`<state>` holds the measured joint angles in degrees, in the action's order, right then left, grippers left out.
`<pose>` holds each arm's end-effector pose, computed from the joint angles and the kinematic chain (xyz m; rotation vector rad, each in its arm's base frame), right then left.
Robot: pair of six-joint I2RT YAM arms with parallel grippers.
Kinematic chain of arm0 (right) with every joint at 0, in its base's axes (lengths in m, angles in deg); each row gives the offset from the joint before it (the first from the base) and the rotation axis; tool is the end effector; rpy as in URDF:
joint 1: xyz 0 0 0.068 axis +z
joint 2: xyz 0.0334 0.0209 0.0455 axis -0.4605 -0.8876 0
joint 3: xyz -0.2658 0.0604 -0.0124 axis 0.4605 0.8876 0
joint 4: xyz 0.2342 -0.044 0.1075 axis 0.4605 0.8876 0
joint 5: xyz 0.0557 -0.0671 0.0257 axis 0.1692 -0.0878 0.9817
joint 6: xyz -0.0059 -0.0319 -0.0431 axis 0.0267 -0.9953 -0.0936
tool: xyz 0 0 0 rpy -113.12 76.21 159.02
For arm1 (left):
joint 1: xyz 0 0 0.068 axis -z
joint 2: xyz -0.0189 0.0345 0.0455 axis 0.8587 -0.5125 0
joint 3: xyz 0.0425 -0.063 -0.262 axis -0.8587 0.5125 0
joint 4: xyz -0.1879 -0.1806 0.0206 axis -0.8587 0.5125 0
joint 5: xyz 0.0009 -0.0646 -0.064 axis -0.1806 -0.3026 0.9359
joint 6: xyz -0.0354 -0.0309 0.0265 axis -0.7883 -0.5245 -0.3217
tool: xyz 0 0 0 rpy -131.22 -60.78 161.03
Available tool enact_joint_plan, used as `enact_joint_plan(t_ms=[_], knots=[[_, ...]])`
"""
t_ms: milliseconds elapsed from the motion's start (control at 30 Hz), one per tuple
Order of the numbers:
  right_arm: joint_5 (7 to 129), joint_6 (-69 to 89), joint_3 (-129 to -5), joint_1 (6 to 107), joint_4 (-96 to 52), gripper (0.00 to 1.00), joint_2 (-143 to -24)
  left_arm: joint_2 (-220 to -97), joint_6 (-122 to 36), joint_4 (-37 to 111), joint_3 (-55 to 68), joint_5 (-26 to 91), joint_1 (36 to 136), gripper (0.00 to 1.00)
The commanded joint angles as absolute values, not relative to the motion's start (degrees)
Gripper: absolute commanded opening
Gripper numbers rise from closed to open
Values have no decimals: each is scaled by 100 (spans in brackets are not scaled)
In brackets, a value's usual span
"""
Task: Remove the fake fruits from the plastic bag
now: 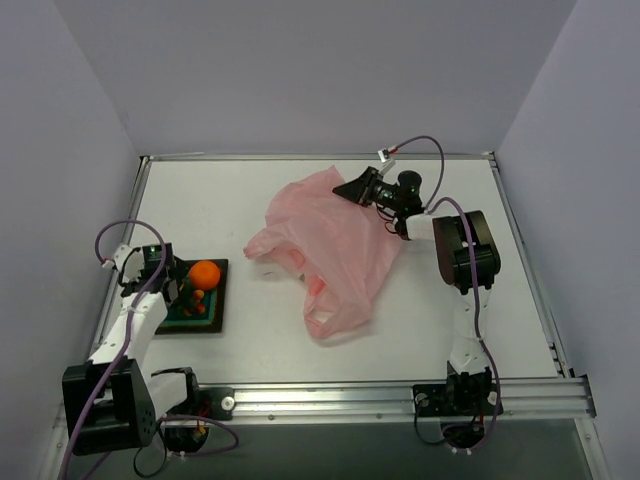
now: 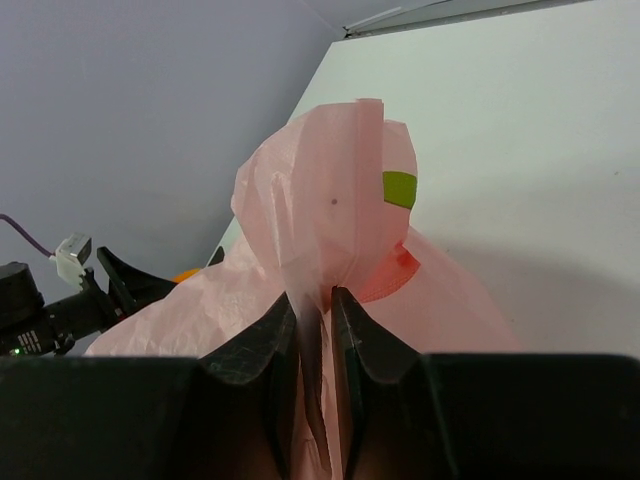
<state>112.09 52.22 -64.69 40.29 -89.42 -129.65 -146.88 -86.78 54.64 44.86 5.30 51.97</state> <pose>0.4483 0.1311 0.1857 -0.3698 1.5605 1.4589 0.2177 0.0391 0.2021 -1.3306 1.8960 -0.0331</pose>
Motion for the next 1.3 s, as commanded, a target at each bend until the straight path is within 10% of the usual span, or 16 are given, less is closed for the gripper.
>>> enact_joint_plan(t_ms=[0, 300, 567, 967, 1267], knots=[[11315, 5015, -6454, 4096, -9056, 14, -12539, -14442, -8543, 5357, 4500, 537, 5179, 86], [10832, 4005, -6770, 4429, -7643, 28, -12487, -13046, -7990, 6104, 4062, 1142, 5310, 94], [8832, 3020, -7051, 4465, -5656, 99, -11539, -12508, -7225, 6491, 3244, 2399, 5539, 94], [6077, 2413, -6789, 4605, -4231, 100, -9028, -12640, -5828, 5876, 1821, 3647, 7358, 94], [4901, 2826, -4324, 5036, -4477, 100, -5795, -12307, -5336, 5700, 1688, 4404, 7464, 94]])
